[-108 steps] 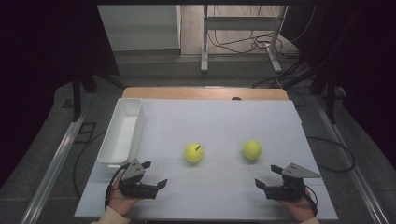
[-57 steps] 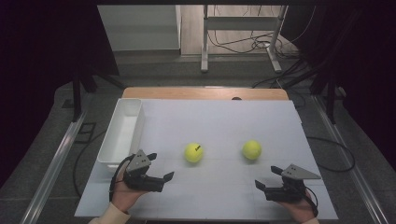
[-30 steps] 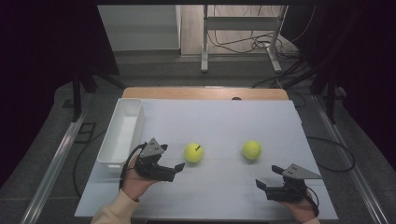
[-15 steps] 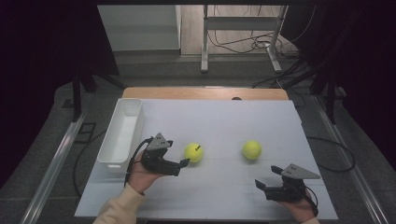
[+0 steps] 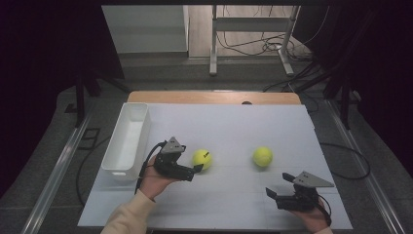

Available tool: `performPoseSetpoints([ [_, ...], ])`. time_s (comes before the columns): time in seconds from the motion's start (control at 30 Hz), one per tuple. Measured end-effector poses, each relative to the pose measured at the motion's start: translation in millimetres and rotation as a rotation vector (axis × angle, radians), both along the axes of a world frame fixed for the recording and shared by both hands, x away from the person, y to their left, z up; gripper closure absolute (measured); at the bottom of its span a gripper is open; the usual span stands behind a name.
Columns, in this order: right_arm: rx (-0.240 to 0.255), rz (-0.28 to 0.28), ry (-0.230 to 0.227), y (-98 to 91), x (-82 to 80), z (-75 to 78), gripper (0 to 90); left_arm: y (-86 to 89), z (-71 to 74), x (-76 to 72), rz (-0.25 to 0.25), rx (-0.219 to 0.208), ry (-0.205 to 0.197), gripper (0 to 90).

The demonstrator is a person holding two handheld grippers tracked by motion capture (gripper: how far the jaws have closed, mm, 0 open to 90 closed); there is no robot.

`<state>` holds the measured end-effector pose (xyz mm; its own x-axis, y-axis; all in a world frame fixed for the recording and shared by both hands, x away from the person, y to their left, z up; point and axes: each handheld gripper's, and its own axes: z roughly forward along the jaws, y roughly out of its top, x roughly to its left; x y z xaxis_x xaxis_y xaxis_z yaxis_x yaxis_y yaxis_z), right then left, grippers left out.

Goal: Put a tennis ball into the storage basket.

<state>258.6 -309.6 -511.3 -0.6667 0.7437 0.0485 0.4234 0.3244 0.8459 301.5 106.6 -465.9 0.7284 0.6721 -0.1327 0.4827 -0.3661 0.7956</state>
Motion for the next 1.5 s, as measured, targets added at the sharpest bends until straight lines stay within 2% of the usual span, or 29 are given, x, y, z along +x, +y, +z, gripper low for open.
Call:
performPoseSetpoints([
  [0.43, -0.006, -0.001, 0.000, 0.0, 0.3, -0.7, 12.7, -19.7, -4.6, 13.6, -0.029, 0.021, 0.022, 7.4],
  [0.63, -0.007, 0.000, 0.005, 0.4, 0.8, -1.3, 12.7, -22.5, -7.6, 21.5, -0.019, 0.019, 0.038, 7.4],
  [0.8, -0.010, 0.001, 0.009, -0.1, 0.9, -1.2, 12.7, -24.4, -15.0, 26.5, -0.012, 0.044, 0.060, 7.2],
  [1.17, -0.013, 0.002, 0.012, 1.1, 1.4, -2.3, 12.7, -26.5, -22.2, 34.4, 0.011, 0.066, 0.079, 7.2],
  [1.5, -0.008, 0.005, -0.002, 0.8, 1.3, -1.3, 12.7, -29.7, -35.4, 46.1, 0.015, 0.094, 0.125, 6.5],
])
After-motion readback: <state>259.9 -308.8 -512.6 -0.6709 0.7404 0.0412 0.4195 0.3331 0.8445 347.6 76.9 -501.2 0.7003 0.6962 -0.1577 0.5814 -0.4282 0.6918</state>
